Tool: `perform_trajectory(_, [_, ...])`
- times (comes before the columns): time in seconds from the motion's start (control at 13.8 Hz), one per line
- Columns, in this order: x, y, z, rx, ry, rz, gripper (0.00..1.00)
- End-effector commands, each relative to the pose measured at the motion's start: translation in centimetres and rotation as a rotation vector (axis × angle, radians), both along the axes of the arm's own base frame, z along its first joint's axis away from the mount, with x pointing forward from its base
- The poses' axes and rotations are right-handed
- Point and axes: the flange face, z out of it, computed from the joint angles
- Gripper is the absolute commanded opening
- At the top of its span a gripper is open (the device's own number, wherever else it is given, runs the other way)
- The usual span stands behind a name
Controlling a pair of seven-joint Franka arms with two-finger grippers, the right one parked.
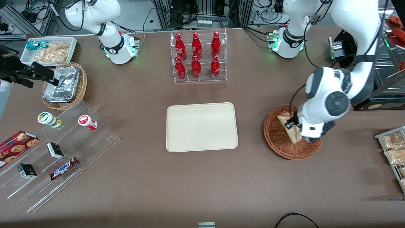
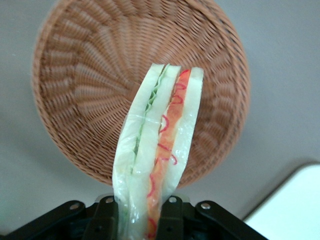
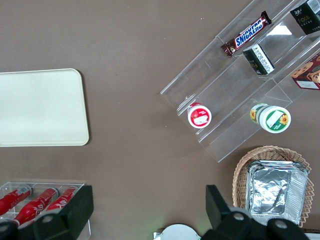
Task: Place sandwich from basket to tray
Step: 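Lift the sandwich and carry it with the left gripper toward the tray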
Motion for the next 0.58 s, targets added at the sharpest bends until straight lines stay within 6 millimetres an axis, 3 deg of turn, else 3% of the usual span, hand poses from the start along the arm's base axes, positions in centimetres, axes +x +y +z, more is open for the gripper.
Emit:
perform_trajectory(0.0, [-0.1,-4.8,0.0,-0.021,-0.005,-0.103,0.14])
perform_trajectory(0.22, [-0.1,-12.7,-0.4,-0.049,-0.024,-0.223,0.15])
perform_trajectory(0.51, [-1.8,-21.5,-1.7,-0.076,-0.045,-0.298,0.13])
